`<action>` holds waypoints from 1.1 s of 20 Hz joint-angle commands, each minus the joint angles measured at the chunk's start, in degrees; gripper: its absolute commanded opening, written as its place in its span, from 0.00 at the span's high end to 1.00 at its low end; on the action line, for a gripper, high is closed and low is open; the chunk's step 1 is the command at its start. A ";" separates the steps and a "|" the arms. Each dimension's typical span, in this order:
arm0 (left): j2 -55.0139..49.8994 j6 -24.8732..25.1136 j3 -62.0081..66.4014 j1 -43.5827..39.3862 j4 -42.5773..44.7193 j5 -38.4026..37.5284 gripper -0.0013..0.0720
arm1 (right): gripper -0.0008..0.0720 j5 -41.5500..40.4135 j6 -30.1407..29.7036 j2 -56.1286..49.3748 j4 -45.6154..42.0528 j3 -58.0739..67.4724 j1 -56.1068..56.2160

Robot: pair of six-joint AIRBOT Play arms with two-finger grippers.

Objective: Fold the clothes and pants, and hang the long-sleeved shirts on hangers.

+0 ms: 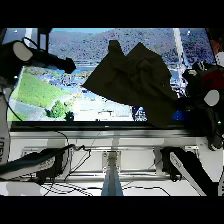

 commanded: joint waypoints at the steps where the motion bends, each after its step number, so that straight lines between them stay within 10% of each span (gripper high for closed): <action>1: -6.64 -0.66 -4.26 -0.07 -8.85 -2.49 0.04 | 0.97 2.91 0.74 2.69 -5.29 0.11 0.07; 6: -18.99 5.46 -4.61 0.04 -22.97 -2.21 0.04 | 0.97 -0.37 0.76 2.64 -4.68 0.09 0.07; 18: -26.18 13.09 -4.61 1.90 -23.58 4.76 0.05 | 0.97 -2.12 0.74 2.64 -1.60 0.11 0.07; 20: -27.56 13.16 -4.61 0.94 -23.54 2.34 0.16 | 0.97 -3.45 0.74 2.64 -0.24 0.11 0.07; 22: -28.76 13.14 -4.61 -0.17 -23.61 -0.02 0.49 | 0.97 -5.88 0.74 2.64 2.12 0.09 0.07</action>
